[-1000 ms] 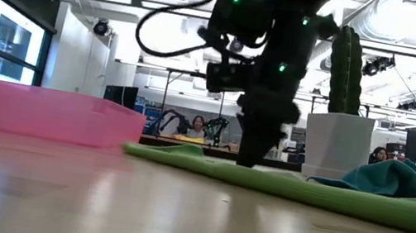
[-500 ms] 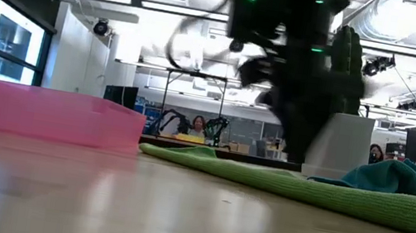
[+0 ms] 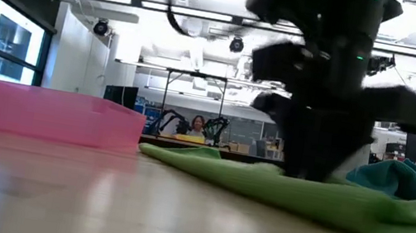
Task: Roll microfiber towels into tight, uniform cylinder then place into a basket
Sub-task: Roll the green microfiber cloth
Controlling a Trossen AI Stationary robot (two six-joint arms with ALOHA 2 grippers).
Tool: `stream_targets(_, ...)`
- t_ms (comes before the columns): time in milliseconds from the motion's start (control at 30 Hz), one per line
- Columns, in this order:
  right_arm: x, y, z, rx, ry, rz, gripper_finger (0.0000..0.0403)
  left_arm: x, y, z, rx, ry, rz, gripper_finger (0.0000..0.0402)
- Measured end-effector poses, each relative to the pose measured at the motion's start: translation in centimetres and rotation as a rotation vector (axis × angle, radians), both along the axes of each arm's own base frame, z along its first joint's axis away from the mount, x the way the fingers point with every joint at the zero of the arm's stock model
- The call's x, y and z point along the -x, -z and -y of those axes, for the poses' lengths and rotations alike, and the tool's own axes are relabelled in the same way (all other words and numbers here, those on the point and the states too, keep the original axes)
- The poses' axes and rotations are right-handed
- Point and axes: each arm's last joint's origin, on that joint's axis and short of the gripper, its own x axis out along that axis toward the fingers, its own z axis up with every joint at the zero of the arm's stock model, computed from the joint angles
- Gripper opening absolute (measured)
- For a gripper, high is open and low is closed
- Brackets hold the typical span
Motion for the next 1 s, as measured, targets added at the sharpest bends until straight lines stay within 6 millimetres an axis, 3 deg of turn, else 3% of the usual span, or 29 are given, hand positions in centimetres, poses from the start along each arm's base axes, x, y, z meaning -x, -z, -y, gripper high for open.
stream_targets(200, -2.9, -0.9, 1.3, -0.113, 0.214, 0.272, 0.0113, -0.1, 0.0, -0.1, 0.012, -0.024, 0.001, 0.012)
stream_targets(433, -2.6, -2.7, 2.4, -0.098, 0.223, 0.184, 0.0113, 0.2, 0.1, 0.0, 0.015, -0.041, -0.01, 0.012)
stream_targets(567, -1.0, -4.2, 2.6, -0.089, 0.207, 0.099, 0.0112, 0.4, 0.2, -0.2, -0.021, -0.06, -0.018, 0.012)
stream_targets(867, 3.8, -12.4, 3.7, -0.101, 0.262, 0.174, 0.009, 0.5, 0.5, -2.5, -0.134, -0.121, -0.117, 0.012)
stream_targets(1000, 6.3, -14.8, 4.0, -0.081, 0.305, 0.179, 0.0083, 1.1, 0.6, -3.5, -0.204, -0.097, -0.215, 0.012)
